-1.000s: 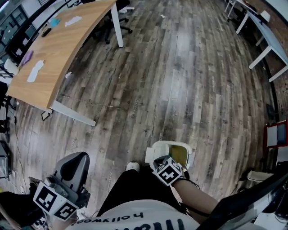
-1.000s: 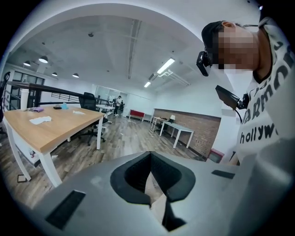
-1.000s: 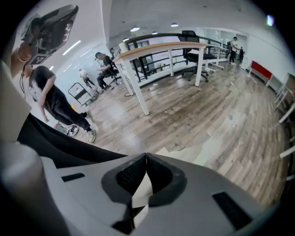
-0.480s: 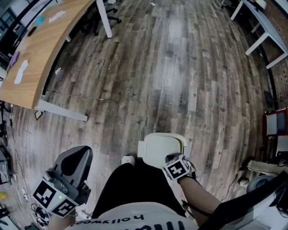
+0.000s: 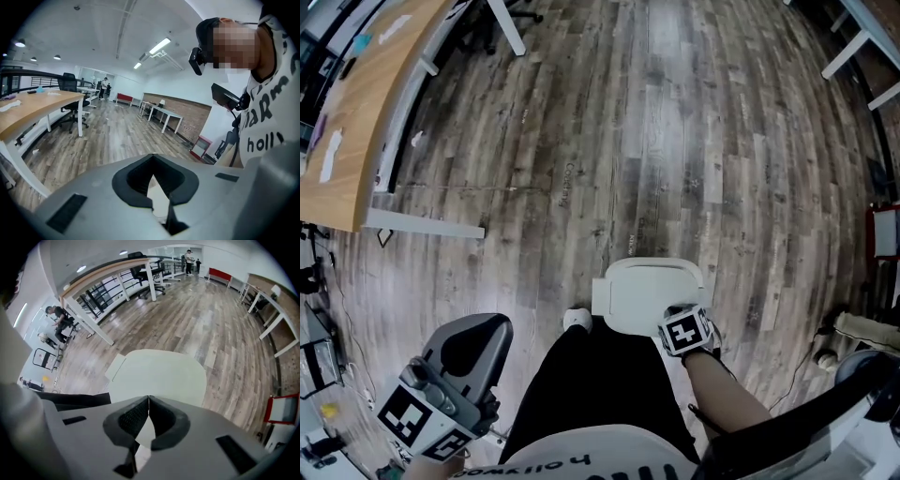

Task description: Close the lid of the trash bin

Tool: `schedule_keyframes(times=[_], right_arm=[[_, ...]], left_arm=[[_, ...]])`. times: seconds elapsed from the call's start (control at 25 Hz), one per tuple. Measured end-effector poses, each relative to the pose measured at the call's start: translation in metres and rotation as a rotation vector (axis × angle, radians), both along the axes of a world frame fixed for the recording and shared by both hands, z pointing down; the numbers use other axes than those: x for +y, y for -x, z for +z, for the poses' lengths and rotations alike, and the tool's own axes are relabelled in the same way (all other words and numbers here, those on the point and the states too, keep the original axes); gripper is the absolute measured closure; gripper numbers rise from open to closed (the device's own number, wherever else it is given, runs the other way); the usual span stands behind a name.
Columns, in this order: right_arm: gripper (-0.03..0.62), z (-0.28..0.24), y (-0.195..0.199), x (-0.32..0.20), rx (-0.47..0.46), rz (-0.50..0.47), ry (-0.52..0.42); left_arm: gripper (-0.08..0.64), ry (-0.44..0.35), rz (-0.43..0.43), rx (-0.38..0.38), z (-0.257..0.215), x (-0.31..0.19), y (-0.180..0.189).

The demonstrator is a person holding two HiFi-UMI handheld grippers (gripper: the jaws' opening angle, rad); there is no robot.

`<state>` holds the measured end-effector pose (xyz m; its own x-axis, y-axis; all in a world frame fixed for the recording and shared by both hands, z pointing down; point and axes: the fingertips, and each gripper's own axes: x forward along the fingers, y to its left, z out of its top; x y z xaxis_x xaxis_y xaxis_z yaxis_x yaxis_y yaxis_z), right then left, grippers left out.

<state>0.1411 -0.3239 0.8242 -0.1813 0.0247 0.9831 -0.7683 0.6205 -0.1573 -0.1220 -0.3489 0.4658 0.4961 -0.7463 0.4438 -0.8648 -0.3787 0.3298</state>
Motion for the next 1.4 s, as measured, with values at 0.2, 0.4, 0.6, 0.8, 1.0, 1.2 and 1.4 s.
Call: schedule_keyframes(times=[0.2, 0.4, 0.6, 0.8, 1.0, 1.2, 1.4], right_arm=[[0.581, 0.02, -0.013, -0.007, 0.002, 0.07, 0.001], [0.581, 0.033, -0.017, -0.01, -0.01, 0.148, -0.01], [0.581, 0.051, -0.021, -0.012, -0.032, 0.188, -0.028], [0.581, 0.067, -0.026, -0.011, -0.065, 0.19, -0.025], [0.581, 0.073, -0.028, -0.011, -0.106, 0.201, -0.03], [0.581, 0.072, -0.025, -0.015, -0.085, 0.161, -0.009], [0.581, 0.074, -0.033, -0.002, -0.02, 0.163, 0.115]], left_arm=[[0.554, 0.011, 0.003, -0.008, 0.039, -0.009, -0.007], [0.554, 0.073, 0.007, -0.002, 0.074, -0.017, -0.012], [0.554, 0.155, -0.009, 0.074, 0.098, -0.022, -0.031], [0.554, 0.184, 0.042, 0.072, 0.112, -0.018, -0.054], [0.554, 0.215, 0.04, 0.075, 0.12, -0.013, -0.06], [0.554, 0.205, 0.025, 0.074, 0.114, -0.012, -0.062], [0.554, 0.195, 0.012, 0.054, 0.103, -0.007, -0.059]])
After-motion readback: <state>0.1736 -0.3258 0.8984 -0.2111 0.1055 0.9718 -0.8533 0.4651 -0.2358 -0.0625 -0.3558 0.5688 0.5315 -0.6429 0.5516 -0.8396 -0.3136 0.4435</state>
